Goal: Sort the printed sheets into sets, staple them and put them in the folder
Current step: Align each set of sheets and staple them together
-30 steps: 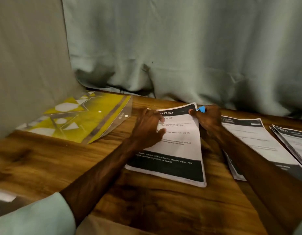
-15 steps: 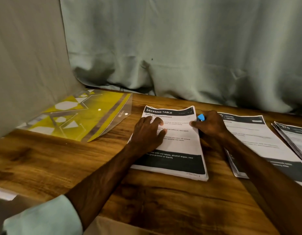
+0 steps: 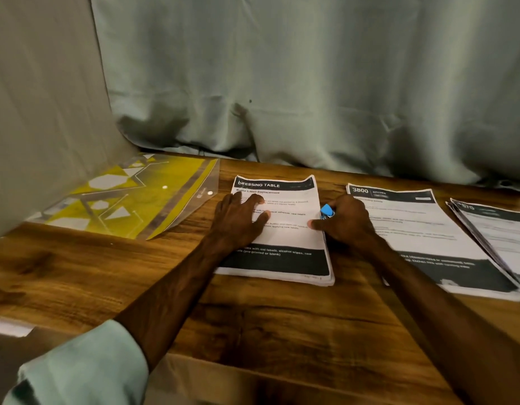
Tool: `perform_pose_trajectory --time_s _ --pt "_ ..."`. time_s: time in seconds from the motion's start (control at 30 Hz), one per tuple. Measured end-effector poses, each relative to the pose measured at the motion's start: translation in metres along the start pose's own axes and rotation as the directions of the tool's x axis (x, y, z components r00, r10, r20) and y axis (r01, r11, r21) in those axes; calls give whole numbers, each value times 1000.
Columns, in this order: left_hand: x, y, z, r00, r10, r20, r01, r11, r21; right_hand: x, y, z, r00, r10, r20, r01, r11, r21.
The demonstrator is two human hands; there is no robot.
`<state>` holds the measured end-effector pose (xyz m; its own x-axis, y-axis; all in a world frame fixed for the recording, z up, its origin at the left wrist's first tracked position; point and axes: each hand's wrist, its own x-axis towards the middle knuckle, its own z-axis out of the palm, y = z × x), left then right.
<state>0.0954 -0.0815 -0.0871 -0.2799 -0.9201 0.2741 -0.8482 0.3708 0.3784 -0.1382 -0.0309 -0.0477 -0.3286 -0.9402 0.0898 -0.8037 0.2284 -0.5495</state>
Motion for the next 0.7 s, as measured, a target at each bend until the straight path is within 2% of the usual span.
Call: perform_pose_trajectory --time_s 0.2,0.43,0.7 --pt "4 2 -5 1000 17 -22 -16 1000 21 -2 -1 3 998 26 -51 -26 1000 5" --pt "-13 23 -24 956 238 -172 -242 970 -3 -41 10 -26 994 -104 -46 109 986 129" --pt "-50 83 -22 911 368 -186 -387 919 -78 -133 40 -88 964 -173 201 152 981 117"
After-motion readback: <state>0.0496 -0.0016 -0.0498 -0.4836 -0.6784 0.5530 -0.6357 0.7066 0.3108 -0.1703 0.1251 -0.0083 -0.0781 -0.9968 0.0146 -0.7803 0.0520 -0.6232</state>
